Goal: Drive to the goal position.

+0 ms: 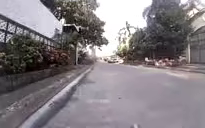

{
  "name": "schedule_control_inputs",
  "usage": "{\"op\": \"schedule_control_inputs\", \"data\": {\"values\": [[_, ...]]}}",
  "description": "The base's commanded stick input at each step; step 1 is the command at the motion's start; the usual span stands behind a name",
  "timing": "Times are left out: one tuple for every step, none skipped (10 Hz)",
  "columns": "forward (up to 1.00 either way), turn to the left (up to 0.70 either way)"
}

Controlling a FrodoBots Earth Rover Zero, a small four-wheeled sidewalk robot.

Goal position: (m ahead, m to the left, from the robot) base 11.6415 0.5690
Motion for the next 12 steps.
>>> {"op": "schedule_control_inputs", "data": {"values": [[1.00, 0.00], [1.00, 0.00], [1.00, 0.00], [1.00, 0.00], [1.00, 0.00], [1.00, 0.00], [1.00, 0.00], [1.00, 0.00], [1.00, 0.00], [1.00, 0.00], [1.00, 0.00], [1.00, 0.00]]}}
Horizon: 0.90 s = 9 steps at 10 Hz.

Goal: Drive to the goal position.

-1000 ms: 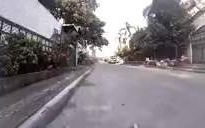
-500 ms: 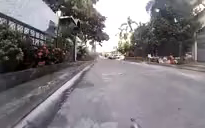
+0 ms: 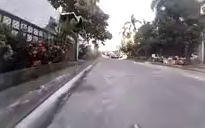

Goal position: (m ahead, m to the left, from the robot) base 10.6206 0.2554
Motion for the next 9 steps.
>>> {"op": "schedule_control_inputs", "data": {"values": [[1.00, 0.00], [1.00, 0.00], [1.00, 0.00], [1.00, 0.00], [1.00, 0.00], [1.00, 0.00], [1.00, 0.00], [1.00, 0.00], [1.00, 0.00]]}}
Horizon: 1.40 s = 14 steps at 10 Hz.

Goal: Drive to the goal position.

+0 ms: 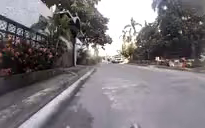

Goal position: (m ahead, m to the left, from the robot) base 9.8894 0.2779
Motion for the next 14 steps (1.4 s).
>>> {"op": "schedule_control_inputs", "data": {"values": [[1.00, 0.00], [1.00, 0.00], [1.00, 0.00], [1.00, 0.00], [1.00, 0.00], [1.00, 0.00], [1.00, 0.00], [1.00, 0.00], [1.00, 0.00], [1.00, 0.00], [1.00, 0.00], [1.00, 0.00], [1.00, 0.00], [1.00, 0.00]]}}
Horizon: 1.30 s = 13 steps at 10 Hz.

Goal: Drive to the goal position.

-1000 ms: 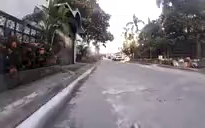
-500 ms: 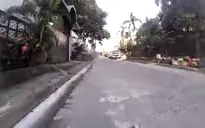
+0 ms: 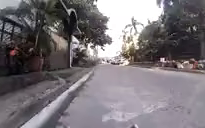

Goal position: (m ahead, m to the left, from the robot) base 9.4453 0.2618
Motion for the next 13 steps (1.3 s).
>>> {"op": "schedule_control_inputs", "data": {"values": [[1.00, 0.00], [1.00, 0.00], [1.00, -0.21], [1.00, -0.36], [1.00, -0.21], [1.00, -0.05], [1.00, 0.00], [1.00, 0.00], [1.00, 0.00], [1.00, 0.00], [1.00, 0.00], [1.00, 0.00], [1.00, 0.00]]}}
